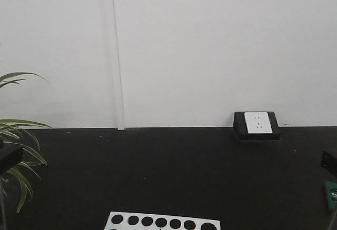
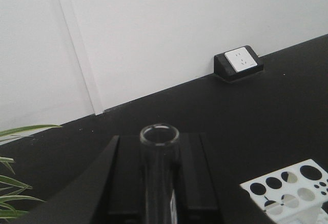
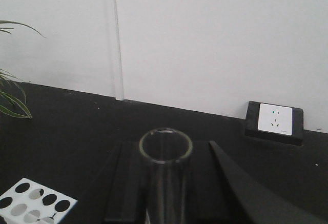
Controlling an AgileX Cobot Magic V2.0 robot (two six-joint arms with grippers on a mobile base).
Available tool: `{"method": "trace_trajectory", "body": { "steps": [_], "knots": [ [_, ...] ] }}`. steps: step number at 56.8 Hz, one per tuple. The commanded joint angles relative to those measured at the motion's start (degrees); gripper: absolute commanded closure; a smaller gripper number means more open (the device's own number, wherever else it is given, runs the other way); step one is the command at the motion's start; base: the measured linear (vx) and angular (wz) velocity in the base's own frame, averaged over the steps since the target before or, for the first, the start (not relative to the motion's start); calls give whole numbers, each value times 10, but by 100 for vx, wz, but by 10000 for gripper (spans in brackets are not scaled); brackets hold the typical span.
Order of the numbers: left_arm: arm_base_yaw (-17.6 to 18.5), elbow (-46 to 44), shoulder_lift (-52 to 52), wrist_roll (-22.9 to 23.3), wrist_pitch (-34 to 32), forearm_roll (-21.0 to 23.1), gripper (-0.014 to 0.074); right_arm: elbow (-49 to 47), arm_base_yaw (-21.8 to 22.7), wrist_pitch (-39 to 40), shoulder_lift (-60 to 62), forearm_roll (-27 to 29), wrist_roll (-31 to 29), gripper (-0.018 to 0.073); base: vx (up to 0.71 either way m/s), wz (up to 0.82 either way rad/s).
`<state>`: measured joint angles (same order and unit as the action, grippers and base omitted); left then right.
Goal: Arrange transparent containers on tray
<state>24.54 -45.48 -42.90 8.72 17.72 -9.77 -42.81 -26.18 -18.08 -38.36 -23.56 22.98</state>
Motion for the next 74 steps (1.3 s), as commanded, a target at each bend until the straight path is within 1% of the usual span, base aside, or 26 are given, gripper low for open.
{"method": "trace_trajectory", "body": {
  "steps": [1,18,51,62,74],
  "knots": [
    [1,-20,2,4,-45,-3,596,-16,-1,42,1,-8,0,568,-3,0],
    [1,-20,2,4,-45,-3,596,-16,-1,42,1,-8,0,568,-11,1],
    [1,-20,2,4,-45,-3,596,-16,-1,42,1,-8,0,568,-22,-4],
    [1,-20,2,4,-45,-3,596,-16,-1,42,1,-8,0,568,-27,19],
    [1,-20,2,4,-45,-3,596,-16,-1,42,1,-8,0,568,-30,40]
  ]
}}
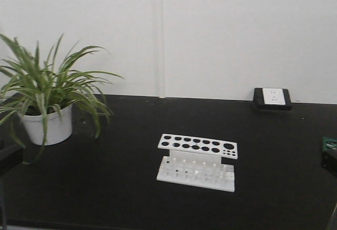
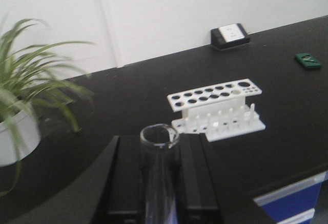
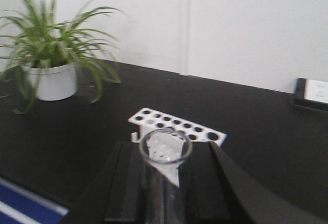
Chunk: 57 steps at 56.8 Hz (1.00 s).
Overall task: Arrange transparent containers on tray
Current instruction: 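Drive the base to the counter with the yellow tray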
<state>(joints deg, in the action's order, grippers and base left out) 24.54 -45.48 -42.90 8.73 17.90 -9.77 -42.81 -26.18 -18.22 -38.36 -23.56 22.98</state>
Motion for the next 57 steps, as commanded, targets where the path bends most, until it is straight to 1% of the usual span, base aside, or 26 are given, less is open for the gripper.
{"method": "trace_trajectory", "body": {
  "steps": [1,57],
  "knots": [
    [1,-20,2,4,-47,-3,596,-16,-1,44,1,-8,0,568,-31,47],
    [1,-20,2,4,-47,-3,596,-16,-1,43,1,-8,0,568,-33,40]
  ]
}}
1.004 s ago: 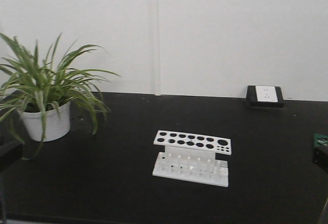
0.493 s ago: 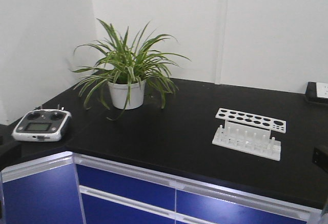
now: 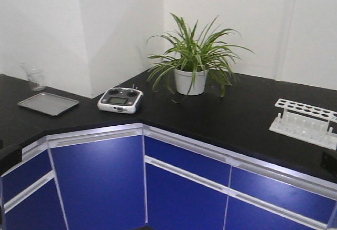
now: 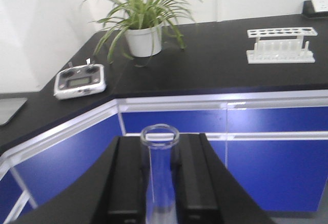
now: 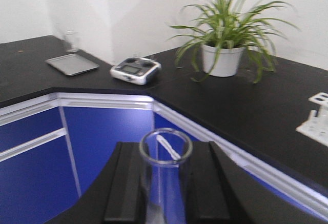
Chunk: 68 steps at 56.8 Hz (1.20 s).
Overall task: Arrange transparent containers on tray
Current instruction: 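Drive the base to the counter with the yellow tray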
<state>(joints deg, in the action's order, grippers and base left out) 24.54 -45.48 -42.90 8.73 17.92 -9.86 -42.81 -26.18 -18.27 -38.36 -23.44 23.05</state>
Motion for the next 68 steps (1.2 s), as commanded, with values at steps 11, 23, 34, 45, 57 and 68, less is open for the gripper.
{"method": "trace_trajectory", "body": {
  "steps": [11,23,34,45,57,68],
  "knots": [
    [1,-20,2,4,-47,-2,596,-16,-1,44,1,-9,-1,568,-34,48],
    [1,-20,2,4,-47,-2,596,-16,-1,44,1,-9,-1,568,-33,49],
    [1,-20,2,4,-47,-2,596,-16,-1,44,1,-9,-1,568,-30,46],
    [1,-20,2,4,-47,-2,596,-16,-1,44,1,-9,-1,568,-26,41],
    [1,-20,2,4,-47,-2,596,-16,-1,44,1,-9,-1,568,-20,36],
    [1,-20,2,4,-47,-2,596,-16,-1,44,1,-9,-1,568,-11,37]
  ]
}}
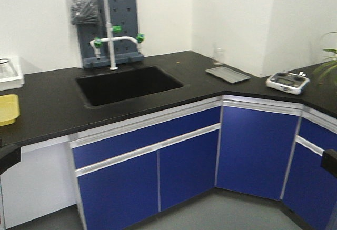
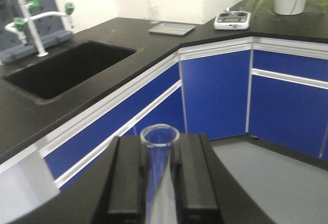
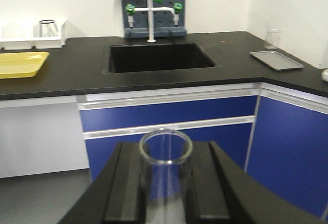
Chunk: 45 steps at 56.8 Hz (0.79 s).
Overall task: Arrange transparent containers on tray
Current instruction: 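Drive the base to the counter with the yellow tray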
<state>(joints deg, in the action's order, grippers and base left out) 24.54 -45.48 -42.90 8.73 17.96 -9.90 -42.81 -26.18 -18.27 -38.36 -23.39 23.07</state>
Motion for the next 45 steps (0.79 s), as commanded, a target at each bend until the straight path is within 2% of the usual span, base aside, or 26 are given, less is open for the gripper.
{"method": "trace_trajectory", "body": {
  "steps": [1,22,45],
  "knots": [
    [1,-20,2,4,-48,-2,596,-16,-1,44,1,-10,-1,568,-6,38],
    [1,-20,2,4,-48,-2,596,-16,-1,44,1,-10,-1,568,2,43],
    [1,-20,2,4,-48,-2,596,-16,-1,43,1,-10,-1,568,19,72]
  ]
}}
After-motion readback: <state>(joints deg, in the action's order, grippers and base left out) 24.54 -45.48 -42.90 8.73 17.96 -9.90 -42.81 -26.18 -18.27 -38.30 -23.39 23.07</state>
